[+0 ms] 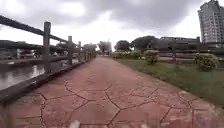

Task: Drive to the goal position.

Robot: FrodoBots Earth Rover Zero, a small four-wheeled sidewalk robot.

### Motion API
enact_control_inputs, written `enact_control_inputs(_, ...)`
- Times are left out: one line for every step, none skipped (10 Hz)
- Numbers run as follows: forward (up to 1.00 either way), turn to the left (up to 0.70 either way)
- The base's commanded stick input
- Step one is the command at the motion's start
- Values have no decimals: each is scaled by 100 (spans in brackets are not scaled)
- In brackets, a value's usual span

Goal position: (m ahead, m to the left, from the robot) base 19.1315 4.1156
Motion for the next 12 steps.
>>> enact_control_inputs(70, 0)
enact_control_inputs(70, 0)
enact_control_inputs(70, 0)
enact_control_inputs(70, 0)
enact_control_inputs(70, 0)
enact_control_inputs(70, 0)
enact_control_inputs(70, 0)
enact_control_inputs(70, 0)
enact_control_inputs(70, 0)
enact_control_inputs(70, 0)
enact_control_inputs(70, 0)
enact_control_inputs(70, 0)
